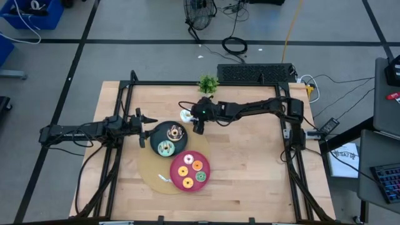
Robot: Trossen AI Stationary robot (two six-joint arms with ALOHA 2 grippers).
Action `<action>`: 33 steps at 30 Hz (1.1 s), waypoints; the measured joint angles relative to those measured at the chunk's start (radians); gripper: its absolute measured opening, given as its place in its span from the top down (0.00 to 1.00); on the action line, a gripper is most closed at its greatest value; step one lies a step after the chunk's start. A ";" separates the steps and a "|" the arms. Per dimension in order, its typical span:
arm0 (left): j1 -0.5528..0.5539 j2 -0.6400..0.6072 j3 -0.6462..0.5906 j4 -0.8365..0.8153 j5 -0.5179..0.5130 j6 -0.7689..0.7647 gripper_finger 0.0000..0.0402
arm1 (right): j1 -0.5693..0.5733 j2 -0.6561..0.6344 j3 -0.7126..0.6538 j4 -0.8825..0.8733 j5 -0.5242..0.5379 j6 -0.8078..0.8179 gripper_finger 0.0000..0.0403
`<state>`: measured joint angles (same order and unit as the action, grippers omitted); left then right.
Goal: Pick & Place donuts
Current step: Put the large white donut into the black plate
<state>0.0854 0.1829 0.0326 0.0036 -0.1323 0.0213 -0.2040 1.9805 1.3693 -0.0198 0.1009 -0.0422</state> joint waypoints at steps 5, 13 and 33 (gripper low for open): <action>0.000 0.000 0.000 0.000 0.000 0.000 0.47 | 0.056 -0.045 0.000 0.002 -0.001 0.001 0.46; 0.000 0.000 0.000 0.000 0.000 0.000 0.47 | 0.195 -0.057 0.000 -0.001 -0.134 0.028 0.47; 0.000 0.000 0.000 0.000 0.000 0.000 0.47 | 0.275 -0.028 0.022 -0.061 -0.024 0.110 0.47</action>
<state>0.0856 0.1829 0.0330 0.0032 -0.1326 0.0216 0.0707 1.9530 1.3911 -0.0807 0.0772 0.0677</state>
